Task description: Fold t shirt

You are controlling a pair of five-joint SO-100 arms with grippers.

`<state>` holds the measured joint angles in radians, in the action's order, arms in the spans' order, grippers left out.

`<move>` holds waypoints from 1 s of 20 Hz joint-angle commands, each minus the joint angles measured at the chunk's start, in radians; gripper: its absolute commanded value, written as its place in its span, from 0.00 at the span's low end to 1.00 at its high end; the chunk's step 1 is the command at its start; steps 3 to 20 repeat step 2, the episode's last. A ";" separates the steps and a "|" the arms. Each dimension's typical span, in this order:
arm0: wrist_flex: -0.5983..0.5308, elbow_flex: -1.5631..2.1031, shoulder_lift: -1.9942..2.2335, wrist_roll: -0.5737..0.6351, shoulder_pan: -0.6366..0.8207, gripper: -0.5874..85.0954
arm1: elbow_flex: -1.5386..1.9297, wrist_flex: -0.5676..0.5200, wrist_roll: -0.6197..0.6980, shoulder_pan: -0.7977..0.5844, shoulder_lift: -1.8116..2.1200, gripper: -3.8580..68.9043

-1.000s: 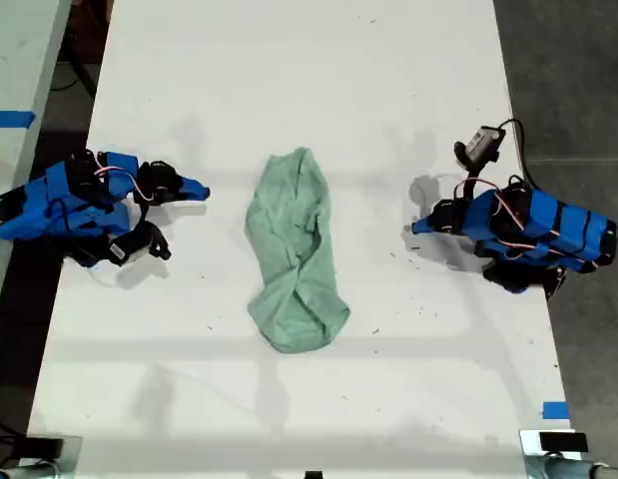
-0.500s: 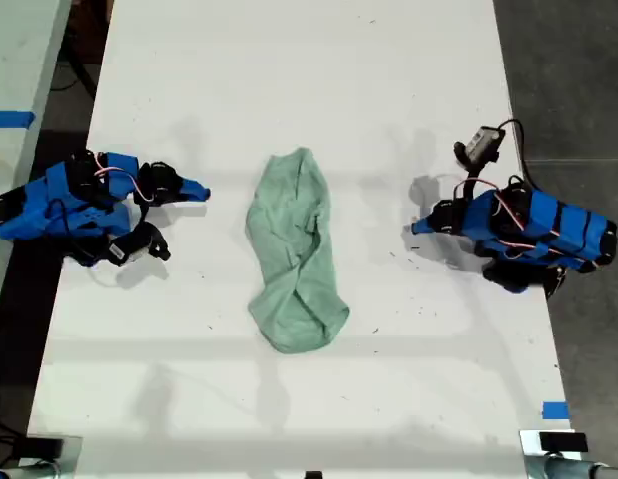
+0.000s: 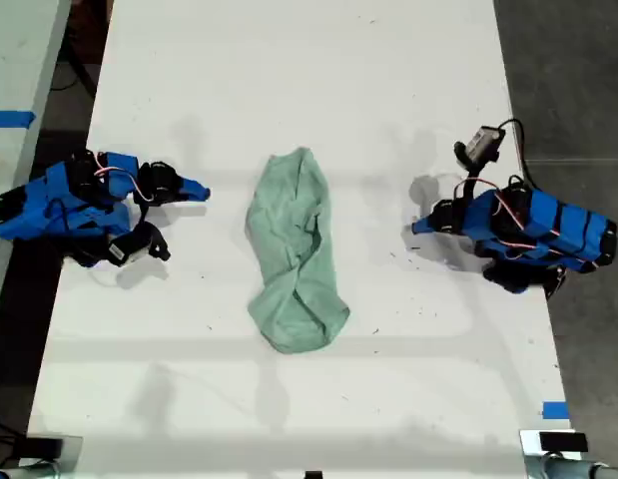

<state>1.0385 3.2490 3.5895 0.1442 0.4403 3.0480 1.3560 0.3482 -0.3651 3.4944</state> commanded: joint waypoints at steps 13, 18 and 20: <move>-0.023 0.038 0.008 -0.021 -0.009 0.00 | 0.044 0.008 -0.005 0.017 0.011 0.07; -0.023 0.038 0.008 -0.021 -0.009 0.00 | 0.044 0.008 -0.005 0.017 0.011 0.07; -0.023 0.038 0.008 -0.021 -0.009 0.00 | 0.044 0.008 -0.005 0.017 0.011 0.07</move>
